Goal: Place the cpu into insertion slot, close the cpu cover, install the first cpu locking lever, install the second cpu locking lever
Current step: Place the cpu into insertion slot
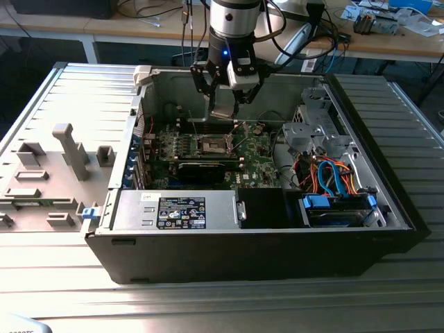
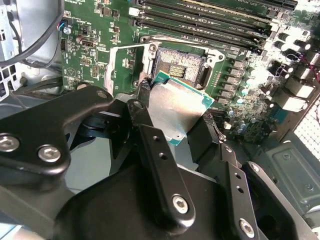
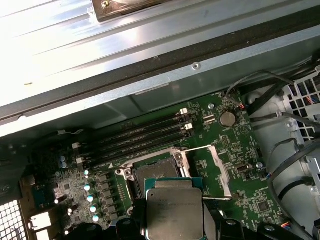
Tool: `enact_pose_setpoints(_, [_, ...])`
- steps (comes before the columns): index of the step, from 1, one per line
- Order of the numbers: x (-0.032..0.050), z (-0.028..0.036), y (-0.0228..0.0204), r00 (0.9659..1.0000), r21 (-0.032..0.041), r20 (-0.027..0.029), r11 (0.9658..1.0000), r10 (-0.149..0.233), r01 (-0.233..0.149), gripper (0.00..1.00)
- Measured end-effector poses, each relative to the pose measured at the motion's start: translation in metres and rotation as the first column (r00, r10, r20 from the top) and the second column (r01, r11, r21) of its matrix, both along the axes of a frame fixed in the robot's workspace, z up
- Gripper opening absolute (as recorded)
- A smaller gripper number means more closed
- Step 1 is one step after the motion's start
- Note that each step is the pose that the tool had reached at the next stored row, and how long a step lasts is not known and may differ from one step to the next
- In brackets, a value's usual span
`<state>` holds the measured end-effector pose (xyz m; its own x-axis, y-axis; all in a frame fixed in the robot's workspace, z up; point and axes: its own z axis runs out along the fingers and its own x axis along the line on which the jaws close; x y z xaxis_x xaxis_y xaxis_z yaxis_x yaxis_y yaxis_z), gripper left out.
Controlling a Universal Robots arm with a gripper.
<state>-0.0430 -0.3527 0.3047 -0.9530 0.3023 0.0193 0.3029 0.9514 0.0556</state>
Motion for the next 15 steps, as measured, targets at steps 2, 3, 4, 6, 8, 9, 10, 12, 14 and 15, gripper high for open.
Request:
enact_pose_setpoints(2, [0.0000, 0.0000, 0.0000, 1.0000, 0.0000, 0.0000, 1.0000, -0.006, 0.006, 0.55])
enact_pose_setpoints(3, [0.0000, 0.0000, 0.0000, 1.0000, 0.0000, 0.0000, 1.0000, -0.008, 0.008, 0.55])
enact_pose_setpoints(4, [0.0000, 0.0000, 0.0000, 0.9999, 0.0000, 0.0000, 0.9999, -0.014, 0.014, 0.55])
enact_pose_setpoints(6, [0.0000, -0.0001, 0.0000, 0.9998, 0.0000, 0.0000, 0.9998, -0.020, 0.020, 0.55])
enact_pose_setpoints(8, [0.0000, -0.0001, 0.0000, 0.9996, 0.0000, 0.0000, 0.9996, -0.028, 0.028, 0.55])
enact_pose_setpoints(9, [0.0000, 0.0000, 0.0000, 0.9995, 0.0000, 0.0000, 0.9995, -0.032, 0.032, 0.55])
enact_pose_setpoints(10, [0.0000, -0.0001, 0.0000, 0.9994, 0.0000, 0.0000, 0.9994, -0.035, 0.035, 0.55])
enact_pose_setpoints(12, [0.0000, -0.0001, 0.0000, 0.9991, 0.0000, 0.0000, 0.9991, -0.041, 0.041, 0.55])
enact_pose_setpoints(14, [0.0000, -0.0001, 0.0000, 0.9989, 0.0000, 0.0000, 0.9989, -0.046, 0.046, 0.55])
enact_pose_setpoints(15, [0.0000, -0.0001, 0.0000, 0.9988, 0.0000, 0.0000, 0.9988, -0.050, 0.050, 0.55])
